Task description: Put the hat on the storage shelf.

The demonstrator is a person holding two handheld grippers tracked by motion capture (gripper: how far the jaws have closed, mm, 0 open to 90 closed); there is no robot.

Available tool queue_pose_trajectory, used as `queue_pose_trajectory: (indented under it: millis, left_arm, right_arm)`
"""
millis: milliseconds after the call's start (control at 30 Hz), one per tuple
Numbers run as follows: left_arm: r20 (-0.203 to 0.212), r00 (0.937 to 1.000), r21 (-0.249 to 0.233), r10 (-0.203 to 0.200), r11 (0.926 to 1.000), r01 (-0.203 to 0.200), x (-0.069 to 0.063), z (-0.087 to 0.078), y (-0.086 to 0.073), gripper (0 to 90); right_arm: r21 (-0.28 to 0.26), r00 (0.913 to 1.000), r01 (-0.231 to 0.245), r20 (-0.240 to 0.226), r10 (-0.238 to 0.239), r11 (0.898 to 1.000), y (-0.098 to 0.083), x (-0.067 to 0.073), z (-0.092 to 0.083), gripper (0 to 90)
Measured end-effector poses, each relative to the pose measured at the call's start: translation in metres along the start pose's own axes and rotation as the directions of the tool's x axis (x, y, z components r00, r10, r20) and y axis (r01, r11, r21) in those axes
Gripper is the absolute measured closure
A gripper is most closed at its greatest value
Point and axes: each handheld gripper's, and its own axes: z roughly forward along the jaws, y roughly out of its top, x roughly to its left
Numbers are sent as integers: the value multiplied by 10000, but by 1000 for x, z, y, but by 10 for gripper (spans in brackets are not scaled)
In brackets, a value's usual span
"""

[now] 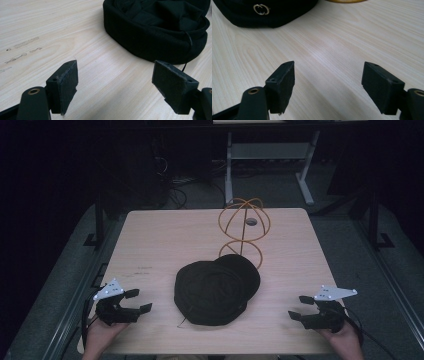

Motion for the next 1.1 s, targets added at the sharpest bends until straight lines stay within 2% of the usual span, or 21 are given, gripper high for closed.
queue_pose_trajectory:
  millis: [133,367,533,633,733,800,967,1033,1100]
  left_arm:
    - [61,9999,7,-80,10000,80,1,1,0,203]
    - [92,9999,91,-63,9999,62,-1,2,-1,204]
    - [68,10000,64,29,10000,-29,-1,2,-1,202]
    - [21,9999,-38,-130,9999,130,-1,0,-2,195]
    - [-33,9999,-121,-154,9998,153,0,-2,-2,193]
    - [-38,9999,-153,-160,9998,160,0,-3,-2,193]
    - [-16,9998,-116,-213,9997,213,0,-2,-2,193]
    - [-14,9998,-113,-221,9997,221,0,-1,-2,193]
    - [4,9998,-124,-196,9997,196,0,-1,-2,193]
  right_arm:
    - [-78,9999,163,-26,-163,9998,1,1,1,256]
    - [-295,9982,404,-428,-417,9987,7,7,0,240]
    - [-486,9955,735,-564,-762,9961,20,17,-2,219]
    - [-417,9936,828,-730,-857,9957,28,21,0,205]
    - [-282,9879,1152,-1012,-1175,9929,40,27,3,196]
    - [-209,9858,1300,-1041,-1314,9913,45,30,4,190]
    - [-187,9817,1460,-1207,-1472,9891,56,36,5,189]
    - [-163,9756,1657,-1433,-1663,9860,64,39,8,189]
    - [-136,9743,1699,-1475,-1700,9854,67,41,8,189]
